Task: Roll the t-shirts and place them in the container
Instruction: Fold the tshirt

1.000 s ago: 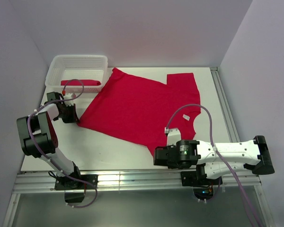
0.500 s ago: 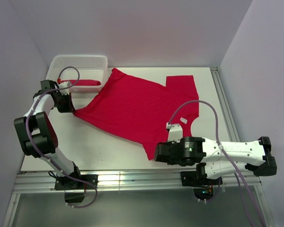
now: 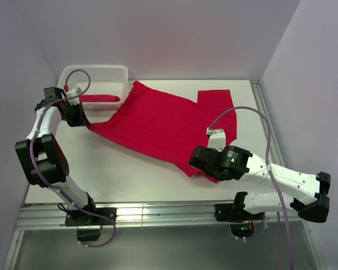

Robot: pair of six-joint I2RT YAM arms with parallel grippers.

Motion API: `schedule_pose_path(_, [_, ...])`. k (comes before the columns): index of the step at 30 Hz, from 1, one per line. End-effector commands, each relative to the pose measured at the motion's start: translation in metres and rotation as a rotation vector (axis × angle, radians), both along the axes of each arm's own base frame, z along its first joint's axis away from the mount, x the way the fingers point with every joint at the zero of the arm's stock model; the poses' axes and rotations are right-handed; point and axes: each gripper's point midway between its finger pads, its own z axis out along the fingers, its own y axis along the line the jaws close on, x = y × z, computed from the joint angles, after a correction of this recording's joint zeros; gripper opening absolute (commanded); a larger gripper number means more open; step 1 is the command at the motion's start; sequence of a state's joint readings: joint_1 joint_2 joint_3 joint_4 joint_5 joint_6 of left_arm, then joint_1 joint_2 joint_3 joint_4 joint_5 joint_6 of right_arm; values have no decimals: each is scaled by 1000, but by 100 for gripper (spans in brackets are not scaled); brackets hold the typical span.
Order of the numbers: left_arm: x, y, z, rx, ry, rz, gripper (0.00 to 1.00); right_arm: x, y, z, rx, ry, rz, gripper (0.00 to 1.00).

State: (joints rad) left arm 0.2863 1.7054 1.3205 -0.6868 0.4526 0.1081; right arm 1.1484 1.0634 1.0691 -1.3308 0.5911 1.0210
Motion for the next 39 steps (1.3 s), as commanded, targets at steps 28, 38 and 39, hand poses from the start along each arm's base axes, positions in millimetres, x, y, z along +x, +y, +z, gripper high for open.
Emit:
schedule_pose_path(28, [77, -38, 49, -37, -111, 19, 0, 55, -44, 14, -188, 4, -83, 0])
schedule_pose_path(38, [75, -48, 51, -93, -134, 29, 0, 75, -53, 12, -258, 20, -119, 0])
schedule_pose_path(39, [75, -48, 50, -98, -137, 32, 0, 77, -54, 11, -263, 26, -126, 0])
